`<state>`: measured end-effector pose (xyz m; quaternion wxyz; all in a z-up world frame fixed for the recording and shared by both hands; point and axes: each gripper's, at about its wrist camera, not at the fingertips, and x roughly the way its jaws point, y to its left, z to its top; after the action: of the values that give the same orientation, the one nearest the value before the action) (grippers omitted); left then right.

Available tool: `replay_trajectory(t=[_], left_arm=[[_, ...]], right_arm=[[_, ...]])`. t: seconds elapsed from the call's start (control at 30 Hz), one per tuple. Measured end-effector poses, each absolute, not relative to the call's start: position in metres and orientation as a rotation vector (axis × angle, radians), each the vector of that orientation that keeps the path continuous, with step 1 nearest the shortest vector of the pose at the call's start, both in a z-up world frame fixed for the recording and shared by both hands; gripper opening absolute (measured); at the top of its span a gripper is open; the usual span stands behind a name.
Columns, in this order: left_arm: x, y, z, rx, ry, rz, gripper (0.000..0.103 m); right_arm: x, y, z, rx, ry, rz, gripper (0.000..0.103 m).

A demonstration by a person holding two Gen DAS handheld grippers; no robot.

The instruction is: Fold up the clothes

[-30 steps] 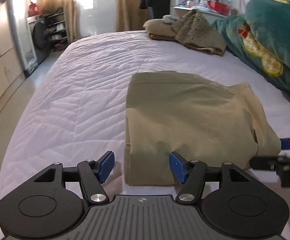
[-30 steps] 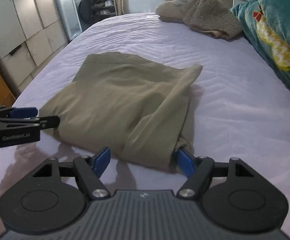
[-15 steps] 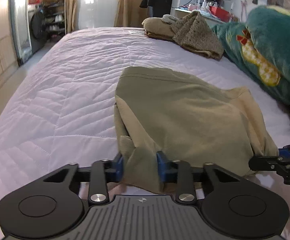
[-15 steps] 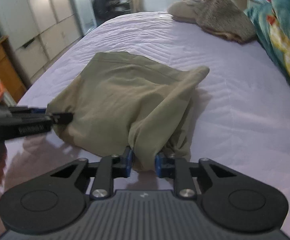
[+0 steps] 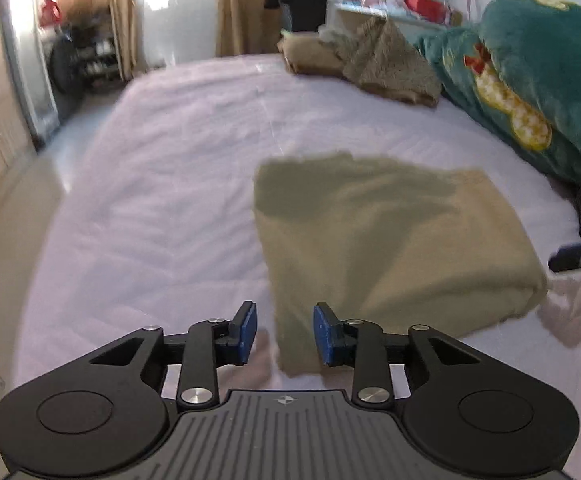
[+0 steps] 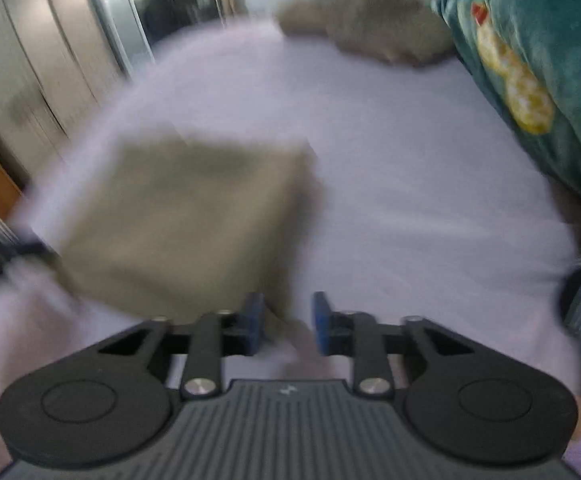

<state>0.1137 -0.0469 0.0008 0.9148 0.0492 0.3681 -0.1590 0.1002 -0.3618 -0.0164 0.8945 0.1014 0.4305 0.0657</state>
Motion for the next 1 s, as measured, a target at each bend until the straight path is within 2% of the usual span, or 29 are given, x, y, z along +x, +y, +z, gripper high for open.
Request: replay_trajectory(t=[0.07, 0.1, 0.2, 0.37, 0.43, 0.6, 0.73, 1.0], left_arm=[[0.121, -0.045, 0.009, 0.031, 0.752, -0.336, 0.053], [0.127, -0.045, 0.011, -0.008, 0.754, -0.343, 0.059], [0.143, -0.046, 0.014, -0.108, 0.766, -0.352, 0.065], [0.171, -0.06, -0.032, -0.116, 0.969, -0.274, 0.067], [0.17, -0.064, -0.048, -0.121, 0.985, -0.281, 0.071], [0.165, -0.088, -0.057, -0.029, 0.977, -0.351, 0.102], [0.167, -0.094, -0.061, -0.022, 0.967, -0.363, 0.102], [0.17, -0.089, -0.063, -0.117, 0.942, -0.371, 0.1]], right_arm=[[0.107, -0.358, -0.002, 0.288, 0.825, 0.176, 0.101], [0.116, -0.356, -0.004, 0.286, 0.825, 0.17, 0.103], [0.142, -0.348, -0.013, 0.273, 0.834, 0.147, 0.103], [0.166, -0.371, -0.057, 0.515, 0.96, 0.176, 0.103], [0.17, -0.378, -0.069, 0.594, 0.982, 0.19, 0.103], [0.191, -0.367, -0.08, 0.53, 1.024, 0.217, 0.103], [0.205, -0.345, -0.077, 0.38, 1.045, 0.183, 0.103], [0.222, -0.35, -0.077, 0.417, 1.017, 0.191, 0.103]])
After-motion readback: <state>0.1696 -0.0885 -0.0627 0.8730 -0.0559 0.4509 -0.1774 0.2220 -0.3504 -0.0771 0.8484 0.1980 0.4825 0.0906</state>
